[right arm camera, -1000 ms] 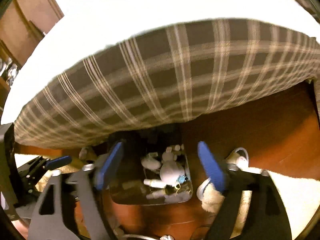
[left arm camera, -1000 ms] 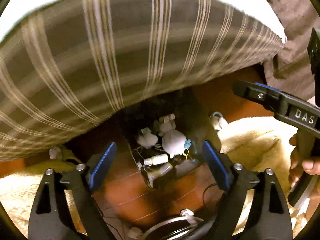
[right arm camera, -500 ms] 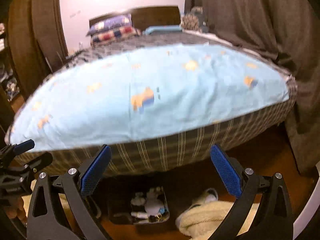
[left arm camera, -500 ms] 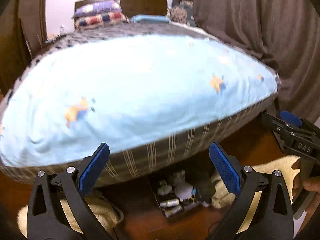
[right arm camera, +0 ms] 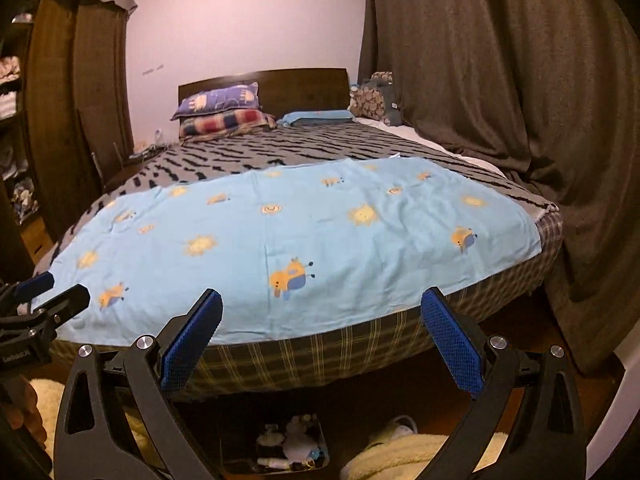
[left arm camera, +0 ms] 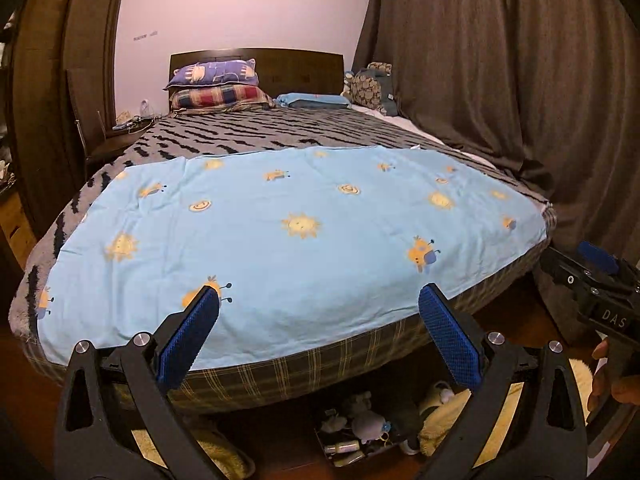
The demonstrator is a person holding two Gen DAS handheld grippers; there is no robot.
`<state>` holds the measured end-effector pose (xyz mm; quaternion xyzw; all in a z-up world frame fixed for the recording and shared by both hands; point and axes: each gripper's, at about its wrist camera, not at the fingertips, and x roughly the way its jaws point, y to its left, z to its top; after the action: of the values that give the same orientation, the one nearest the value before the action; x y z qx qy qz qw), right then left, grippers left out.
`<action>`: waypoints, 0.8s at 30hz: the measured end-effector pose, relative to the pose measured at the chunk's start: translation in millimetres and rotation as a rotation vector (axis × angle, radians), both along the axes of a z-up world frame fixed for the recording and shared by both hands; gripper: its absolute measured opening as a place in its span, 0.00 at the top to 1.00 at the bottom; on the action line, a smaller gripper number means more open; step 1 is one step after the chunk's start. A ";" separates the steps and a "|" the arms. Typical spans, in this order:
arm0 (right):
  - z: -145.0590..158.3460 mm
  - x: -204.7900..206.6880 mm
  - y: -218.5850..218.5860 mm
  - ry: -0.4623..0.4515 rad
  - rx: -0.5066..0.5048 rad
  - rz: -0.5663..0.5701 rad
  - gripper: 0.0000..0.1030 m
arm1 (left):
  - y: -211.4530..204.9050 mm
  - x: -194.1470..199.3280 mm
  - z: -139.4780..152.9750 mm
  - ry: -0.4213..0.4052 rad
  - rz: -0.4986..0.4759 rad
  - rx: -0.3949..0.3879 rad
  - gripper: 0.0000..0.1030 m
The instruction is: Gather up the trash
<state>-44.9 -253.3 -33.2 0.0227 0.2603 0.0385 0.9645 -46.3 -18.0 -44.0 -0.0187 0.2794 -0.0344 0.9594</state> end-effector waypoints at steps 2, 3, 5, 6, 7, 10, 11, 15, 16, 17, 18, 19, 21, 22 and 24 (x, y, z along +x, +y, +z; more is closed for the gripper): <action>1.9 -2.1 -0.4 -0.002 0.002 -0.003 0.03 | 0.1 -2.6 0.7 0.000 0.000 0.003 0.08; 2.7 -3.1 -0.2 -0.001 0.000 -0.005 0.03 | 0.5 -3.6 1.0 0.001 -0.001 0.005 0.08; 3.7 -4.2 0.0 0.000 0.004 -0.007 0.03 | 1.0 -4.8 0.9 0.004 0.002 0.008 0.08; 4.2 -4.0 0.8 0.000 0.005 -0.006 0.03 | 0.9 -5.0 0.7 0.005 0.003 0.009 0.08; 4.1 -3.8 0.6 0.000 0.003 -0.005 0.03 | 1.2 -5.5 0.7 0.007 0.002 0.009 0.08; 5.2 -4.8 2.0 -0.001 0.001 -0.001 0.03 | 1.2 -6.9 2.2 0.002 0.002 0.007 0.08; 5.3 -5.4 3.0 -0.001 0.001 0.000 0.03 | 1.7 -7.7 2.8 -0.003 0.005 0.007 0.08; 5.0 -5.9 6.4 0.003 -0.002 0.007 0.03 | 4.7 -9.2 3.1 -0.008 0.016 0.003 0.08; 4.9 -6.9 7.2 0.002 -0.002 0.009 0.03 | 5.1 -9.7 3.1 -0.009 0.016 0.001 0.08; 4.9 -7.2 7.4 0.002 -0.002 0.009 0.03 | 4.9 -10.5 3.6 -0.011 0.015 0.000 0.08; 4.9 -7.3 7.9 0.002 -0.002 0.010 0.03 | 4.7 -10.9 3.6 -0.013 0.014 0.001 0.08; 4.8 -7.1 8.3 0.003 -0.002 0.011 0.03 | 4.6 -11.1 3.5 -0.013 0.013 0.001 0.08; 4.5 -6.7 9.2 0.005 0.004 0.015 0.03 | 4.5 -10.7 3.4 -0.012 0.011 0.000 0.08; 4.2 -6.6 9.3 0.006 0.007 0.017 0.03 | 4.5 -10.4 2.9 -0.009 0.009 -0.002 0.08; 3.5 -6.1 10.3 0.009 0.012 0.023 0.03 | 4.7 -10.0 1.8 -0.004 0.004 -0.009 0.08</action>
<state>-51.0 -243.1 -29.7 0.0257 0.2646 0.0512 0.9626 -56.3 -13.2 -42.1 -0.0237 0.2773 -0.0337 0.9599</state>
